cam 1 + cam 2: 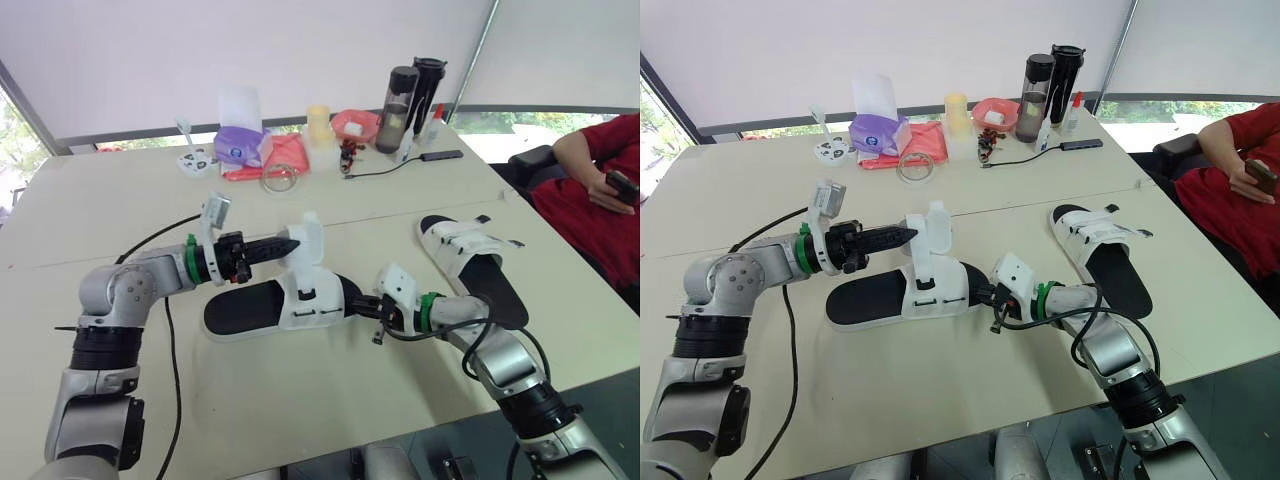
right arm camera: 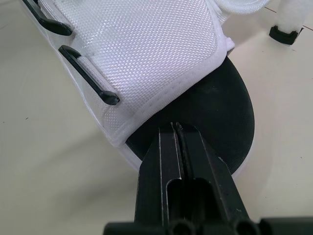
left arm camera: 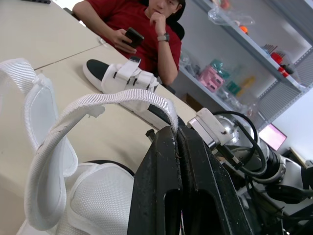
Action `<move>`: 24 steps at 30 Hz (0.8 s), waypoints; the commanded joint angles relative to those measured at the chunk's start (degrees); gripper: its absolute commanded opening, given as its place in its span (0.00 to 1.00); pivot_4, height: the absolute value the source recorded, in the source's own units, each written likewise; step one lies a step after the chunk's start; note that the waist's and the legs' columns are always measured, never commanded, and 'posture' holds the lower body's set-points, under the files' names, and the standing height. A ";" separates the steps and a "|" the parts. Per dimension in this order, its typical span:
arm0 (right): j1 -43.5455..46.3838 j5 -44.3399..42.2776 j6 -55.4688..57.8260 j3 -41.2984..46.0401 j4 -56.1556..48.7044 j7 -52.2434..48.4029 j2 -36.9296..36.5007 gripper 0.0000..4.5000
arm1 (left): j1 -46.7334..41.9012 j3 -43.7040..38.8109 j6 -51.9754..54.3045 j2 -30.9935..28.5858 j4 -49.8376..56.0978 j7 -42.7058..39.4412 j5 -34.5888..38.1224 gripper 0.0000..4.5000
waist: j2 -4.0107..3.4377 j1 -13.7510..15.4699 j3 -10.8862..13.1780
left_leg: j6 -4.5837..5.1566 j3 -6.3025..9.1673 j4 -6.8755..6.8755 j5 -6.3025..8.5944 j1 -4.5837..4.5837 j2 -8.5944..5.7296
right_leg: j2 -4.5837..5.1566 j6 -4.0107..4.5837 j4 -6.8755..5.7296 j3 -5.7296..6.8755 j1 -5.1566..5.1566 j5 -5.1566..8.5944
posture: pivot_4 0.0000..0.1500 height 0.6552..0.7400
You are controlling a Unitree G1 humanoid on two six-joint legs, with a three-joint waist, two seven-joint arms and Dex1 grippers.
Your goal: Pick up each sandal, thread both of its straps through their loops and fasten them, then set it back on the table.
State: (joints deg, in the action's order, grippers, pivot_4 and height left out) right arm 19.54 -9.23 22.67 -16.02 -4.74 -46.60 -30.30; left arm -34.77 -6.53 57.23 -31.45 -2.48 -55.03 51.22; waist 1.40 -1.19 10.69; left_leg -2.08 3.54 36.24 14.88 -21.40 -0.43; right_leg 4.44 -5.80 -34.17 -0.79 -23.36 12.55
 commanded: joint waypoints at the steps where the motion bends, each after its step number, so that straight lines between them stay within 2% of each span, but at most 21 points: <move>1: -1.87 3.64 2.39 -1.98 5.95 1.50 -0.14 0.00 | 0.93 0.29 -1.27 -0.87 2.95 -1.18 -0.72 0.01 | 0.00 -0.01 0.00 | 0.00 0.00 0.00 0.00 0.00 0.00 | 0.00 0.00 0.00 0.00 0.00 0.00 | 1.00 1.00; 24: -2.02 3.55 2.37 -1.90 5.66 1.64 0.05 0.00 | 4.26 4.81 -9.81 -0.89 4.92 -3.92 -8.82 0.01 | 0.00 0.00 0.00 | -0.01 -0.02 -0.03 0.01 -0.02 0.10 | 0.02 0.01 0.06 -0.01 -0.04 0.00 | 1.00 1.00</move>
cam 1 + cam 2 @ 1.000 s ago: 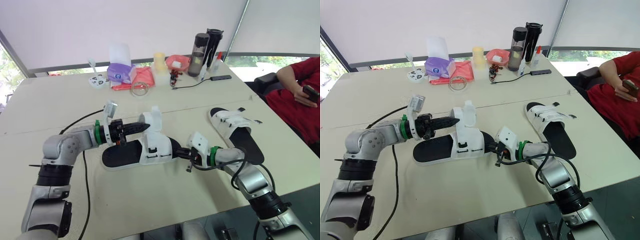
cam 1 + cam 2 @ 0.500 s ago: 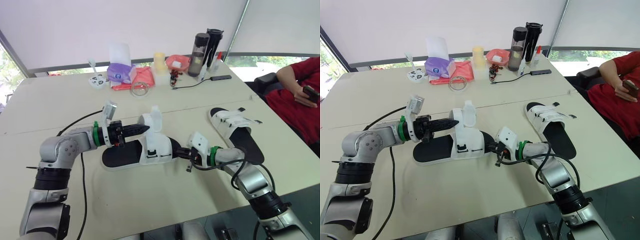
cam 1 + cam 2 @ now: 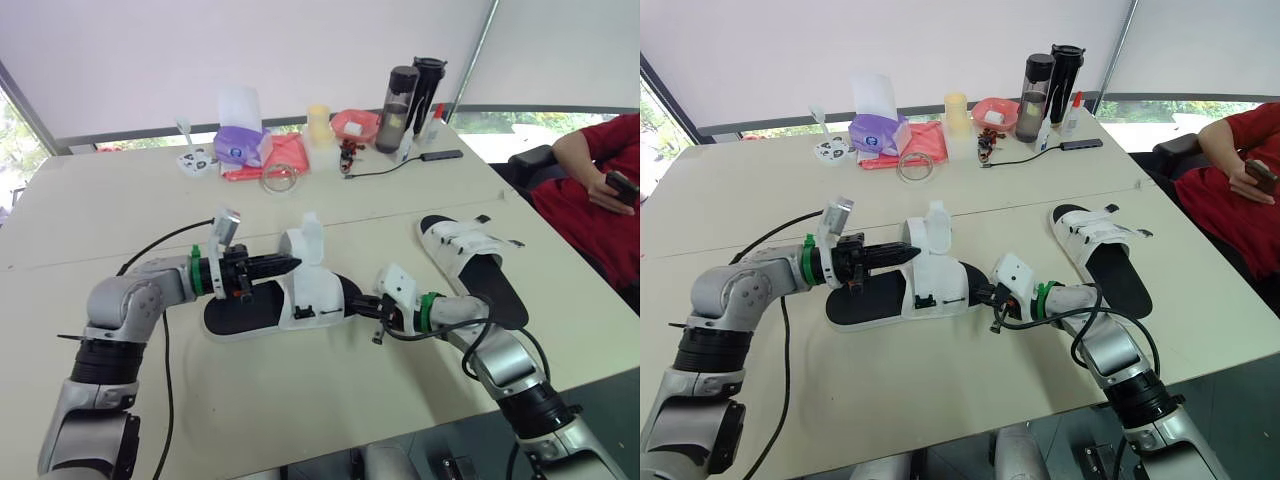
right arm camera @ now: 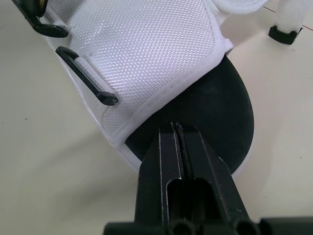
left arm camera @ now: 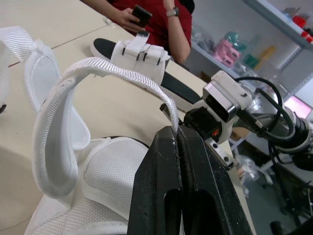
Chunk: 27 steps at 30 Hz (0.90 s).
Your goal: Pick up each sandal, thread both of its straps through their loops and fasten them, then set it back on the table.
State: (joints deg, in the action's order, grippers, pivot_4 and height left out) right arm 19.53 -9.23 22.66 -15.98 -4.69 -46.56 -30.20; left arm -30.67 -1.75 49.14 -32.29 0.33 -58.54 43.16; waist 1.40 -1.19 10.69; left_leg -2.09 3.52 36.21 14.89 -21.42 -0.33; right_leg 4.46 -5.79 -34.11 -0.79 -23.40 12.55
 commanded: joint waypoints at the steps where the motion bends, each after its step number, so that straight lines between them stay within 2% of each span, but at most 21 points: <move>1: -2.01 3.54 2.32 -1.92 5.69 1.60 -0.04 0.00 | 0.19 0.12 -2.05 -0.04 2.28 -0.49 -0.89 0.01 | 0.00 0.00 0.00 | 0.00 0.00 0.00 0.00 0.00 0.02 | 0.00 0.00 0.00 0.00 0.00 0.00 | 1.00 1.00; 23: -1.78 3.54 2.04 -1.76 6.45 1.72 0.54 0.00 | 0.86 -1.19 -5.99 0.22 4.54 1.70 -2.39 0.01 | 0.00 -0.07 0.00 | 0.00 -0.03 -0.04 0.00 -0.01 0.07 | 0.00 0.00 0.04 0.00 -0.05 0.00 | 1.00 1.00; 27: -1.81 3.56 1.90 -1.76 6.50 1.71 0.53 0.00 | 2.02 -1.56 -3.77 -0.39 5.94 1.49 -0.55 0.01 | 0.00 -0.08 0.01 | -0.01 -0.02 -0.05 0.00 -0.01 0.09 | 0.01 0.00 0.05 0.00 -0.07 0.00 | 1.00 1.00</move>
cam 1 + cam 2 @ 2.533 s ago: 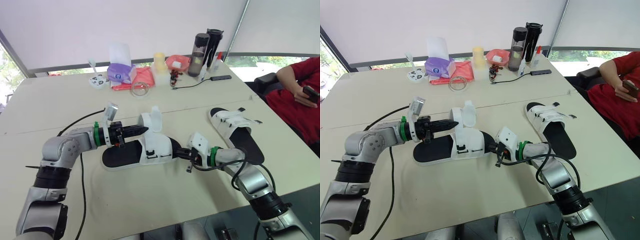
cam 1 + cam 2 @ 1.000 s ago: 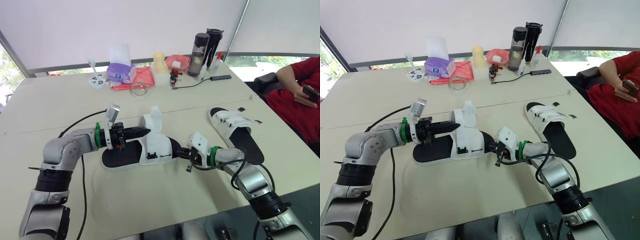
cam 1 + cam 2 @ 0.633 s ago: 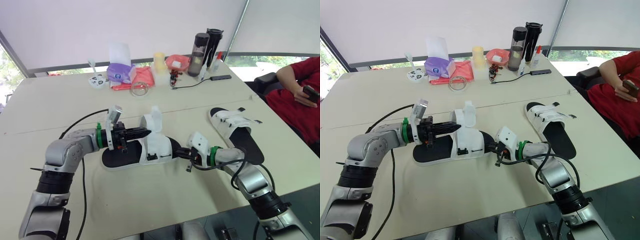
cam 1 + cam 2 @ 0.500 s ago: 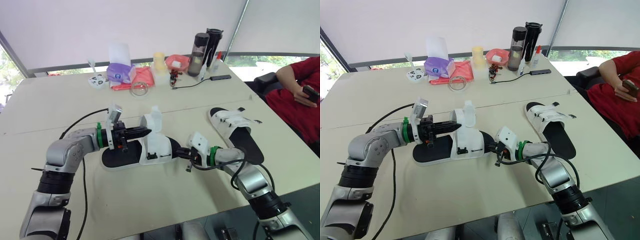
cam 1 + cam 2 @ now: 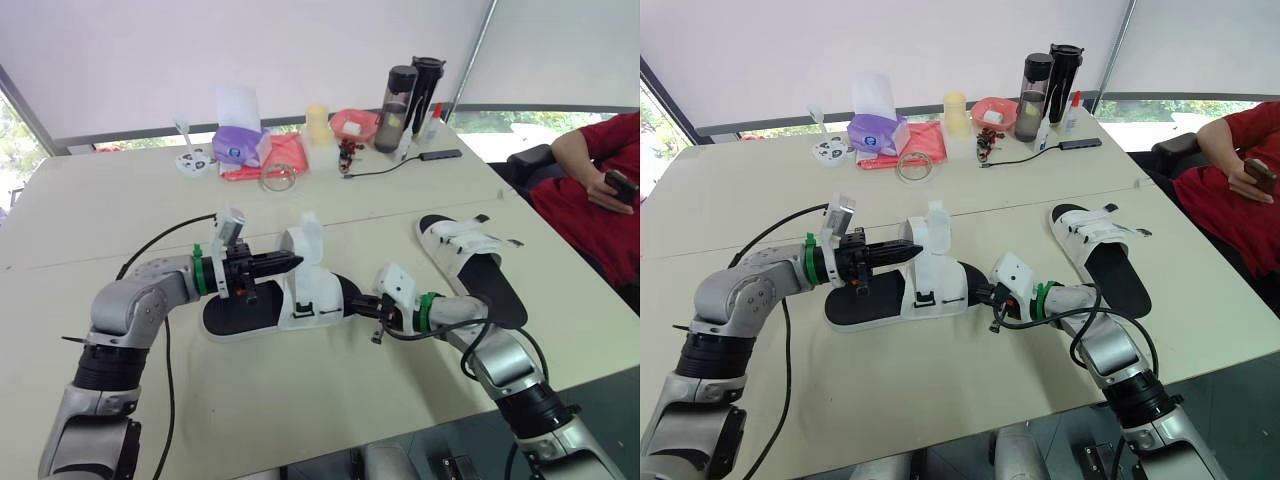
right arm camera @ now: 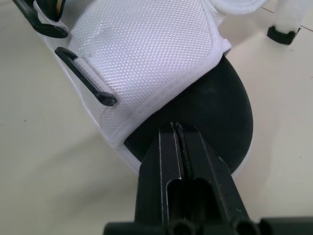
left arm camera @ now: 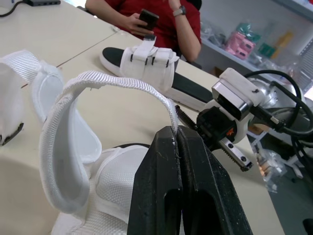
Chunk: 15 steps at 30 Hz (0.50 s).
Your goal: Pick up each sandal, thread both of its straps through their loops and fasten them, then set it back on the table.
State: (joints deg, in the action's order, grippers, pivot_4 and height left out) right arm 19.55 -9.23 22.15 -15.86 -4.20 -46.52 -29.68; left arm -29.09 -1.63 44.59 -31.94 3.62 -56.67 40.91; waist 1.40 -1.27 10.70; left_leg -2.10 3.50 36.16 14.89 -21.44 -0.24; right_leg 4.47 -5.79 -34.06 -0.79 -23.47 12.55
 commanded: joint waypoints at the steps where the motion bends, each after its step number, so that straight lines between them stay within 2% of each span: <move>1: -1.80 3.56 2.41 -1.88 6.04 1.67 0.02 0.00 | 0.74 -1.70 1.07 -0.89 2.97 -0.30 1.89 0.01 | 0.00 0.00 0.00 | 0.00 0.00 0.00 0.00 0.00 0.00 | 0.00 0.00 0.00 0.00 -0.01 0.00 | 1.00 1.00; 13: -1.42 3.60 1.96 -1.87 6.63 1.54 0.19 0.00 | 2.13 -1.48 -0.32 -1.25 4.40 0.34 0.81 0.01 | 0.00 -0.02 0.00 | -0.01 0.01 -0.01 0.01 0.00 0.02 | 0.04 0.00 0.07 0.00 -0.06 0.00 | 1.00 1.00; 15: -1.34 3.64 1.87 -1.89 6.82 1.58 0.26 0.00 | 3.43 -0.14 -1.55 -2.74 5.85 -1.40 -0.49 0.01 | 0.01 -0.17 0.00 | -0.01 0.00 -0.01 0.01 -0.01 0.02 | 0.04 0.00 0.08 0.00 -0.07 0.00 | 1.00 1.00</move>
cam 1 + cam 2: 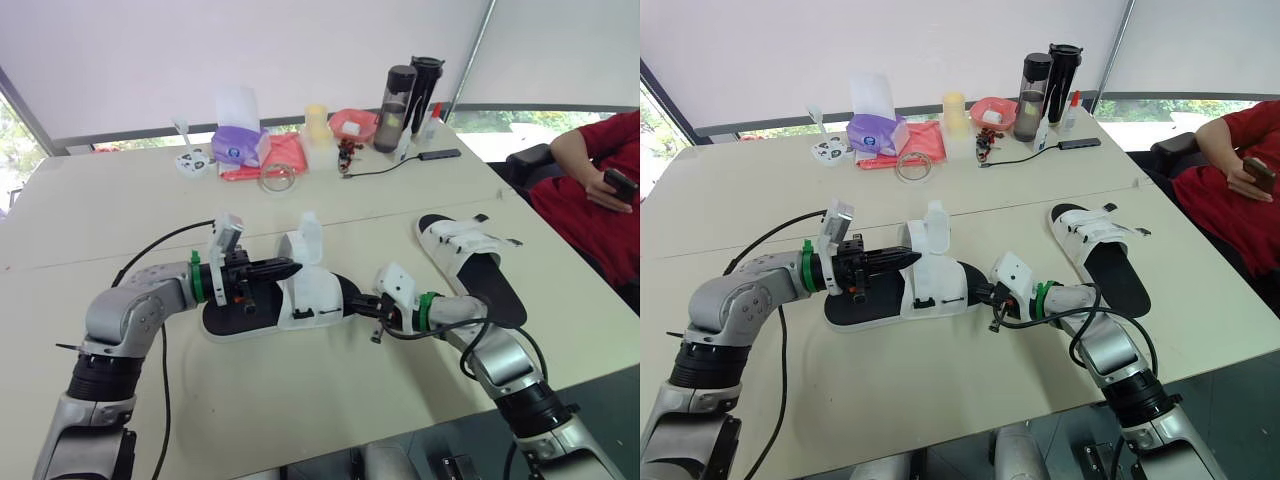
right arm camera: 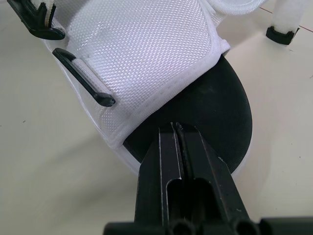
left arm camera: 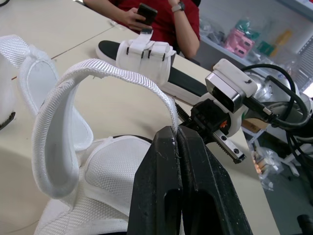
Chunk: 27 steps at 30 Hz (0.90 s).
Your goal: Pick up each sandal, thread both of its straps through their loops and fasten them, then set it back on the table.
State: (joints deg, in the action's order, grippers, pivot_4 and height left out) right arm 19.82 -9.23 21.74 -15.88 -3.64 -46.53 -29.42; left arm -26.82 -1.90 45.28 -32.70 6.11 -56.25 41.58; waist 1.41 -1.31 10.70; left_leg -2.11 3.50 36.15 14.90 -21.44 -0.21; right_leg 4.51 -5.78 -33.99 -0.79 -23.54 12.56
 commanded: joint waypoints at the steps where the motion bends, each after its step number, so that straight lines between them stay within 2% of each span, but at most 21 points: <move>1: -1.59 3.66 2.23 -1.87 6.31 1.58 0.02 0.00 | 1.75 0.64 -2.78 -2.56 3.97 -2.48 -1.62 0.01 | 0.00 -0.24 0.00 | 0.00 -0.02 -0.01 0.00 0.00 0.01 | 0.01 0.00 0.00 0.00 -0.02 0.00 | 1.00 1.00; 6: -1.41 3.74 2.03 -1.82 6.76 1.63 0.22 0.00 | 4.36 2.38 -4.76 -4.55 5.26 -4.44 -3.54 0.01 | 0.00 -0.72 0.01 | 0.00 -0.03 -0.05 0.00 -0.03 0.05 | 0.07 0.00 0.02 0.01 -0.07 0.00 | 1.00 1.00; 16: -0.82 3.83 1.61 -1.84 7.66 1.45 0.43 0.00 | 4.79 3.24 -5.64 -4.22 5.55 -4.77 -4.77 0.01 | 0.00 -1.17 0.01 | -0.04 -0.04 -0.14 0.03 -0.11 0.09 | 0.14 0.01 0.56 0.01 0.03 0.00 | 1.00 1.00; 19: -0.77 3.89 1.43 -1.87 7.91 1.50 0.44 0.00 | 4.07 1.38 -3.54 -4.33 5.03 -4.25 -2.79 0.19 | 0.00 -1.15 0.01 | -0.02 -0.05 -0.13 0.02 -0.11 0.09 | 0.15 0.01 0.58 0.02 0.03 -0.01 | 1.00 1.00; 26: -0.63 3.94 1.26 -1.89 8.45 1.63 0.60 0.00 | 4.85 -4.44 2.26 -5.92 5.81 -2.63 2.84 0.97 | 0.00 -1.19 0.01 | -0.01 -0.05 -0.15 0.01 -0.11 0.09 | 0.14 0.02 0.57 0.02 0.01 -0.01 | 1.00 1.00; 27: -0.73 3.92 1.30 -1.86 8.34 1.62 0.54 0.00 | 5.36 -5.46 3.96 -6.34 6.81 -2.46 4.66 0.99 | 0.00 -1.18 0.01 | -0.01 -0.05 -0.16 0.01 -0.11 0.09 | 0.14 0.02 0.57 0.03 0.00 -0.01 | 1.00 1.00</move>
State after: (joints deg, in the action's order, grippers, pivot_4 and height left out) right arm 20.92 -9.23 20.60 -16.07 -1.73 -46.54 -28.37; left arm -21.95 -4.56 47.22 -38.30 10.02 -58.96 42.86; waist 1.40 -2.49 10.72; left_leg -2.12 3.45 35.98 14.91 -21.55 -0.12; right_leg 4.65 -5.77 -33.42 -0.76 -23.54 12.55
